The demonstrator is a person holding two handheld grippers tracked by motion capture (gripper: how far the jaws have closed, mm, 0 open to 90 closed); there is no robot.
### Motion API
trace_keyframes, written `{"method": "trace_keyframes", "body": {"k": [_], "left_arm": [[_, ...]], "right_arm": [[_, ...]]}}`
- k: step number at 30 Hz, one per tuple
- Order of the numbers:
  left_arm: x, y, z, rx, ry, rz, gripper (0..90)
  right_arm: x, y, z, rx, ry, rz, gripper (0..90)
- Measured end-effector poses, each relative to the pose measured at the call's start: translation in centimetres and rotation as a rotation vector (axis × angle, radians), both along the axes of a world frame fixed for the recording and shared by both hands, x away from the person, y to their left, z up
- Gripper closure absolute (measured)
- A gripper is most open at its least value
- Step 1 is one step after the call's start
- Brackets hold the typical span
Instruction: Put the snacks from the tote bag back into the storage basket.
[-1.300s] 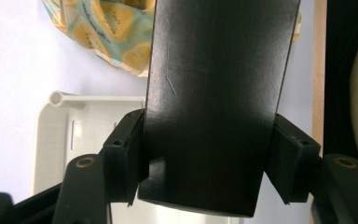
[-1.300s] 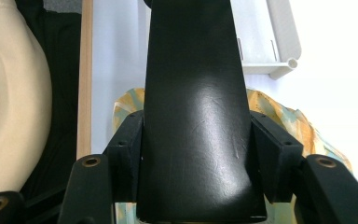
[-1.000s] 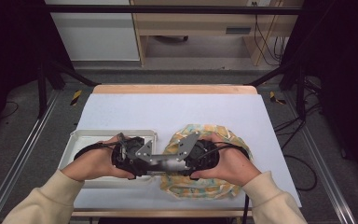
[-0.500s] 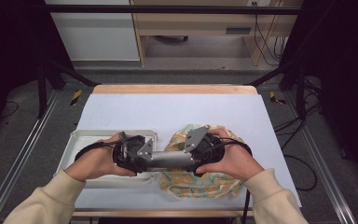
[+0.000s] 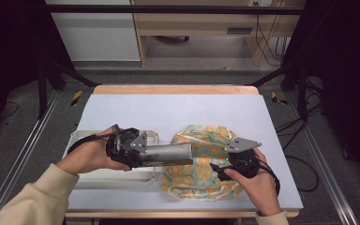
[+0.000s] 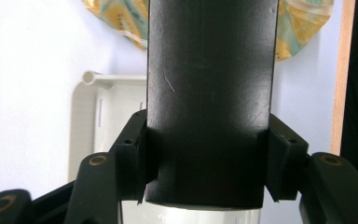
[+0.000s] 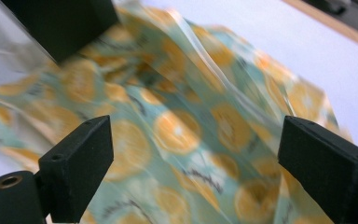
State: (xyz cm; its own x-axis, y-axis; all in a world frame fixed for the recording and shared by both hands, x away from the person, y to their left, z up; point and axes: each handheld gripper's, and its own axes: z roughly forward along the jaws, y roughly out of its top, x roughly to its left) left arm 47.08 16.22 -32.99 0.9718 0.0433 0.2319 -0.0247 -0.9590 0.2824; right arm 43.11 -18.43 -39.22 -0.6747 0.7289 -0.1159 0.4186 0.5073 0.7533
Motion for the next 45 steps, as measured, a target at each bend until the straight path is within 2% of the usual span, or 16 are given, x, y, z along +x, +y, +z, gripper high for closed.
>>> {"method": "trace_keyframes", "body": {"k": [2,3,4,5,7,8,12,15,20,24,29,32,35,36,40,45], "left_arm": [[0.2,0.2,0.1,-0.002,0.000,0.009,43.4],[0.2,0.2,0.1,-0.002,0.000,0.009,43.4],[0.3,0.2,0.0,0.003,0.001,0.013,43.4],[0.3,0.2,-0.1,0.004,0.003,0.020,43.4],[0.6,0.2,-0.2,0.010,0.001,0.028,43.4],[0.8,0.4,-0.2,0.011,0.003,0.037,43.5],[0.8,1.0,0.1,0.002,-0.005,0.056,43.5],[0.7,1.7,0.4,-0.005,-0.010,0.062,43.5],[0.7,3.2,0.9,-0.028,-0.016,0.079,43.6],[1.0,4.2,1.2,-0.041,-0.013,0.095,43.6],[1.2,5.2,1.4,-0.046,-0.017,0.106,43.6],[1.4,6.0,1.5,-0.037,-0.016,0.101,43.6],[1.5,6.4,1.4,-0.035,-0.016,0.100,43.6],[1.6,6.8,1.4,-0.026,-0.018,0.096,43.6],[1.8,7.4,1.2,-0.033,-0.018,0.096,43.6],[1.9,8.0,1.1,-0.031,-0.020,0.093,43.5]], "right_arm": [[0.1,-1.3,-1.3,0.017,-0.014,-0.052,12.0],[0.1,-1.3,-1.3,0.017,-0.014,-0.052,12.0],[0.0,-1.8,-1.3,0.017,-0.050,-0.076,12.2],[-0.1,-2.6,-1.4,0.040,-0.084,-0.115,11.7],[-0.2,-4.3,-2.2,0.072,-0.080,-0.159,8.8],[-0.3,-4.7,-2.5,0.072,-0.087,-0.180,8.7],[-1.1,-5.4,-3.4,0.052,-0.120,-0.226,8.5],[-1.4,-5.7,-3.4,0.085,-0.131,-0.264,7.9],[-1.9,-6.5,-3.5,0.087,-0.149,-0.319,7.6],[-2.0,-6.8,-3.6,0.088,-0.150,-0.336,8.0],[-2.5,-7.2,-3.6,0.085,-0.176,-0.362,11.1],[-2.8,-7.6,-3.8,0.106,-0.195,-0.376,11.1],[-2.9,-7.8,-4.0,0.111,-0.193,-0.383,11.1],[-3.1,-7.7,-4.1,0.106,-0.189,-0.385,11.0],[-3.4,-7.6,-4.5,0.088,-0.185,-0.380,10.4],[-3.8,-7.7,-4.8,0.097,-0.185,-0.384,7.8]]}}
